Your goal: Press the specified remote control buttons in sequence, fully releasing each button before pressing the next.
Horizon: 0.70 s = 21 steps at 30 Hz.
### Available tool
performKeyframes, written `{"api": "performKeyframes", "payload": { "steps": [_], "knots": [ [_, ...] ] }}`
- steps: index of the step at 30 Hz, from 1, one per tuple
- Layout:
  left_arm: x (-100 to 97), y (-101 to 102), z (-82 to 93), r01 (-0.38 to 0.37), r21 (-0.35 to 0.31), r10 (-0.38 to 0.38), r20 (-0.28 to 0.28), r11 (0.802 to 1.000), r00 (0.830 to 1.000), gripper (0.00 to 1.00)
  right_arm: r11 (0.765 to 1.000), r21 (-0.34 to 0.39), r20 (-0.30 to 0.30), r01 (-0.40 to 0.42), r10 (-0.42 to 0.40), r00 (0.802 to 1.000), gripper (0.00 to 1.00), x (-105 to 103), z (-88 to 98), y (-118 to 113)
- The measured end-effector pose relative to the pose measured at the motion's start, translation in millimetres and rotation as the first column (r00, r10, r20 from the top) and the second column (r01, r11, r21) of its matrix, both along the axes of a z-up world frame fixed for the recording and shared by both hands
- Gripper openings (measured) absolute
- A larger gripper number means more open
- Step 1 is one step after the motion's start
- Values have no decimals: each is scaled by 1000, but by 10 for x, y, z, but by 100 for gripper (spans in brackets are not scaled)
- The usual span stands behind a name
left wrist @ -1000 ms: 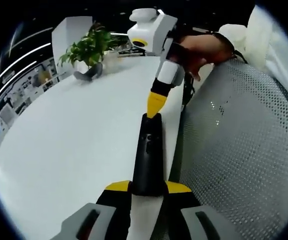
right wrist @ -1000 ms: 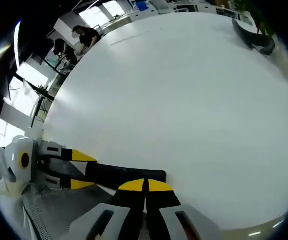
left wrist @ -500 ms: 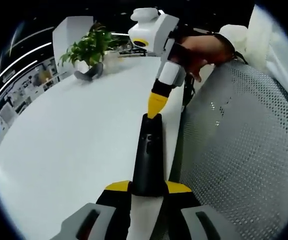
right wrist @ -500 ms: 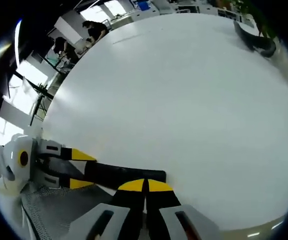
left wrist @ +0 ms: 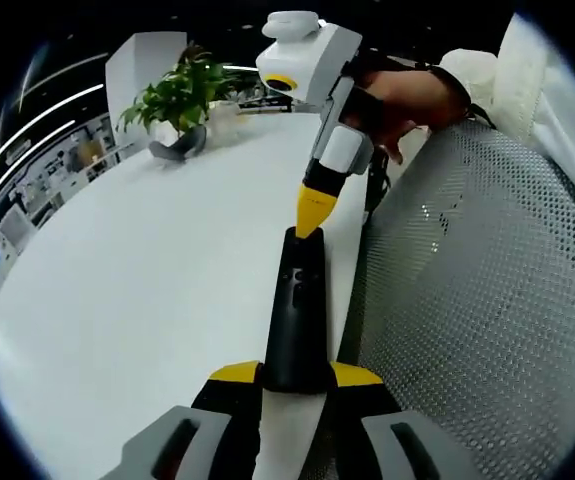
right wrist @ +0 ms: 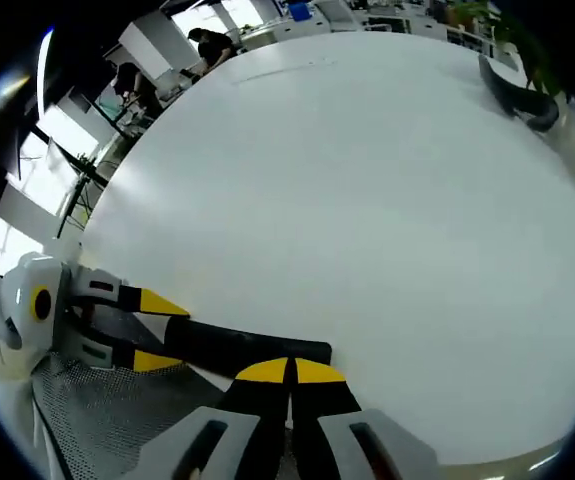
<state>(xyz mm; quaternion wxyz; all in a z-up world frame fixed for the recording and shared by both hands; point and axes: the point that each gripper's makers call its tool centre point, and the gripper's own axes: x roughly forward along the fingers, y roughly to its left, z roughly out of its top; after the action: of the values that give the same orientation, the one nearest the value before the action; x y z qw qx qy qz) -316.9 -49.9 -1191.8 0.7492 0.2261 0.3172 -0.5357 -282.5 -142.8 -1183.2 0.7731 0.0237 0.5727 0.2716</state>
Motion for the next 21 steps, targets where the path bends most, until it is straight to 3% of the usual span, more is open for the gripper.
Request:
{"api": "performKeyframes", "payload": {
  "steps": [21],
  "knots": [
    [7, 1, 1, -5, -7, 5, 2, 1000, 1000, 25, 999, 22, -17, 27, -26, 1000, 0, -2, 4, 3]
  ]
}}
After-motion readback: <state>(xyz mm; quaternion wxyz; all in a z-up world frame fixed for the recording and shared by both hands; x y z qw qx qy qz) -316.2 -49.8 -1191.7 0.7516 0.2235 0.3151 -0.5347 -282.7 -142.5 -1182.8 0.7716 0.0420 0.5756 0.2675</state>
